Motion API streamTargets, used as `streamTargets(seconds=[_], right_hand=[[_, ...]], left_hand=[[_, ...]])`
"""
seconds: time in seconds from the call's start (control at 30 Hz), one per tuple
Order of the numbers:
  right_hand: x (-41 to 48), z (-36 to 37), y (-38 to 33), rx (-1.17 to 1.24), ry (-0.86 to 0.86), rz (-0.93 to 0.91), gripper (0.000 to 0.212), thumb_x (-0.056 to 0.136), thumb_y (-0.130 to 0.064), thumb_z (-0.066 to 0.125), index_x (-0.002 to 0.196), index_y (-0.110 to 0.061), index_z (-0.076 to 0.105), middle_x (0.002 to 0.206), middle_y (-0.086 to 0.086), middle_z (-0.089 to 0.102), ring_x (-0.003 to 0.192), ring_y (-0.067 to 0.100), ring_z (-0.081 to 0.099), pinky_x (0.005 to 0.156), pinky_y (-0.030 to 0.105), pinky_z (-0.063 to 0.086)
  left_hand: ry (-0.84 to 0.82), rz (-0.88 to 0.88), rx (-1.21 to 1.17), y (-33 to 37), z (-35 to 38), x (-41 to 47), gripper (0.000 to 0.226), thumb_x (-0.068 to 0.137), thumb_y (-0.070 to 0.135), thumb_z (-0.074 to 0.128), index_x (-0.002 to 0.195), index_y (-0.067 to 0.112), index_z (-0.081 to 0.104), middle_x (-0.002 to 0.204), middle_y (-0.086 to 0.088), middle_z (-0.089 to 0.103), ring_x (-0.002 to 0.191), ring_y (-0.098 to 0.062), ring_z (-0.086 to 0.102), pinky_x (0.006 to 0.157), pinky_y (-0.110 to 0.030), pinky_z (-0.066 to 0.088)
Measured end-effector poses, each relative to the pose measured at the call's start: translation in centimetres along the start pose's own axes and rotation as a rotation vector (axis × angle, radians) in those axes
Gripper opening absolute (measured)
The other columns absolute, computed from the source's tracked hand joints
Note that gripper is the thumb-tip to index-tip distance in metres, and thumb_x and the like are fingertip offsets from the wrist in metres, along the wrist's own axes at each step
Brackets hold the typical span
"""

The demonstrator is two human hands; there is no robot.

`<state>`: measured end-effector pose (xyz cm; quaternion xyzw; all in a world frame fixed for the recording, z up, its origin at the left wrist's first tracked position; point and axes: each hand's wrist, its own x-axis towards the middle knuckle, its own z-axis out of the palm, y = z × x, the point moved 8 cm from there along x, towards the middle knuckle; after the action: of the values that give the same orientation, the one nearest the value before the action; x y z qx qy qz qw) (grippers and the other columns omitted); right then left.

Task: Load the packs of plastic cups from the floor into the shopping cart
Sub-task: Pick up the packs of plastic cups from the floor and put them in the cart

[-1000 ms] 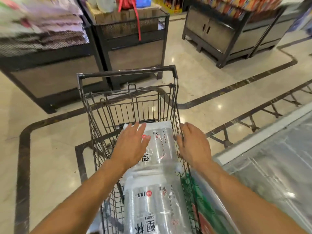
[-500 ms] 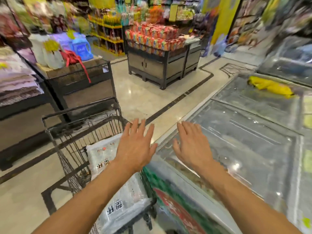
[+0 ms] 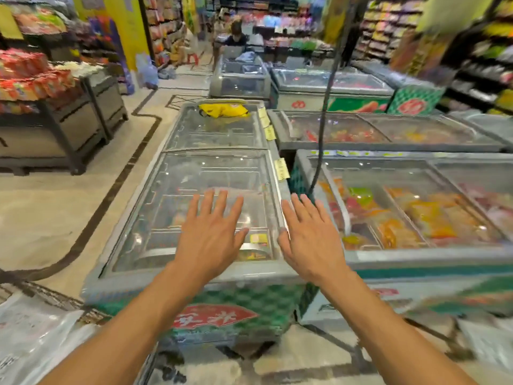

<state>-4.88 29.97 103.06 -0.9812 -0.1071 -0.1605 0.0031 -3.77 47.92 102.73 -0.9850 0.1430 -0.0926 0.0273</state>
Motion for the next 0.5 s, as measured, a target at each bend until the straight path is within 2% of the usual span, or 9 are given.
streamTargets(seconds=[0.13, 0.27, 0.33, 0.4, 0.5], right_hand=[[-7.4, -1.9, 9.4, -0.068, -0.043, 0.203, 0.076, 0.098, -0.045, 0.023, 0.162, -0.009, 0.042, 0.165, 0.018, 0.043, 0.154, 0.037, 0.038, 0.129, 0.055, 0.024], [-15.3, -4.5, 18.3, -0.131, -0.042, 0.379, 0.069, 0.098, -0.042, 0.028, 0.158, -0.013, 0.047, 0.16, 0.017, 0.049, 0.149, 0.038, 0.043, 0.126, 0.056, 0.027], [-19.5, -5.7, 22.8, -0.157, -0.045, 0.471, 0.067, 0.099, -0.041, 0.033, 0.158, -0.012, 0.046, 0.159, 0.018, 0.05, 0.147, 0.037, 0.044, 0.126, 0.054, 0.028], [-23.6, -6.6, 27.4, -0.169, -0.039, 0.566, 0.069, 0.099, -0.043, 0.034, 0.155, -0.005, 0.049, 0.154, 0.021, 0.053, 0.144, 0.038, 0.048, 0.126, 0.053, 0.031], [-30.0, -8.1, 34.1, -0.15, -0.018, 0.698, 0.07, 0.1, -0.044, 0.031, 0.148, 0.002, 0.055, 0.15, 0.024, 0.057, 0.141, 0.04, 0.052, 0.125, 0.052, 0.034]], left_hand=[[0.009, 0.167, -0.004, 10.6, -0.8, 1.4, 0.072, 0.107, 0.059, 0.026, 0.166, 0.02, 0.038, 0.17, -0.021, 0.037, 0.157, -0.046, 0.032, 0.125, -0.064, 0.026], [0.007, 0.348, -0.035, 22.3, -2.5, 2.1, 0.07, 0.11, 0.057, 0.025, 0.171, 0.021, 0.026, 0.174, -0.019, 0.027, 0.161, -0.044, 0.023, 0.127, -0.062, 0.02], [0.005, 0.444, -0.057, 28.2, -3.2, 2.1, 0.073, 0.108, 0.059, 0.021, 0.17, 0.021, 0.026, 0.172, -0.018, 0.031, 0.16, -0.043, 0.025, 0.127, -0.061, 0.022], [0.011, 0.531, -0.085, 33.9, -3.8, 2.1, 0.081, 0.101, 0.061, 0.014, 0.167, 0.018, 0.033, 0.166, -0.018, 0.041, 0.155, -0.042, 0.034, 0.124, -0.061, 0.031], [0.019, 0.643, -0.135, 42.3, -4.3, 2.3, 0.08, 0.099, 0.061, 0.019, 0.162, 0.016, 0.04, 0.163, -0.019, 0.047, 0.151, -0.043, 0.041, 0.122, -0.06, 0.035]])
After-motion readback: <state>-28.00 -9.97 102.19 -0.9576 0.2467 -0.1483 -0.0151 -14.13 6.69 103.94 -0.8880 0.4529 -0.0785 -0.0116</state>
